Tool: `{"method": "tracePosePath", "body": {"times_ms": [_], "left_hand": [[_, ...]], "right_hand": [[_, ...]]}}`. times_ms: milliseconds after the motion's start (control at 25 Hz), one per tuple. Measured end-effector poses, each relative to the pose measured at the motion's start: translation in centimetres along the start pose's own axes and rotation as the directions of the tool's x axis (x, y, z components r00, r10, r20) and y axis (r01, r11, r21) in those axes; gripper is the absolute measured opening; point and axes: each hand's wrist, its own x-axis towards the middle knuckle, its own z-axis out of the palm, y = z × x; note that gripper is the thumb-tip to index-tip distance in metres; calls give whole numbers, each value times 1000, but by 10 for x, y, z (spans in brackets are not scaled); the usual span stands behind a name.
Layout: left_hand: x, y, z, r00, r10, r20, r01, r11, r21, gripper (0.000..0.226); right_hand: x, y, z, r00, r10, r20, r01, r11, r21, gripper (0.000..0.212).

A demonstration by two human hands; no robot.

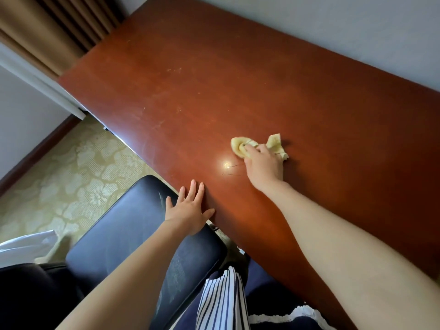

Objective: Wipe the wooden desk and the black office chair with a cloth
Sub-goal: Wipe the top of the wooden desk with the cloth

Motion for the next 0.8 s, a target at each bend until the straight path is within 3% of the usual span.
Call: {"method": "tracePosePath", "body": {"times_ms": [160, 320, 480, 560, 640, 720, 800], "left_hand": [[0, -3, -2, 1000, 9, 19, -9, 1000, 4, 73], [3, -4, 0, 1000, 11, 3, -11, 1000, -1, 72], [4, -3, -1, 1000, 0, -2, 0, 995, -102, 74], [1, 2, -2, 996, -30, -82, 8, 966, -260, 62], [-5, 11, 0, 961, -67, -267, -78, 864, -498, 30], [-17, 21, 0, 935, -106, -339, -177, 688, -704, 37], [-26, 25, -2, 944, -106, -312, -234, 453, -860, 41]], "right_hand": [[-30, -15, 15, 953, -286, 96, 289, 957, -14, 38], [-58, -11, 14, 863, -425, 274, 431, 901, 43, 40], [-75, -4, 4, 800, -392, 454, 372, 918, 137, 41], [-79, 0, -8, 800, -346, 490, 286, 938, 196, 41], [-81, 0, -23, 858, -307, 411, 182, 931, 316, 34], [-86, -3, -37, 931, -228, 285, 58, 863, 502, 30], [-93, -7, -46, 946, -205, 250, -19, 737, 676, 30]]}}
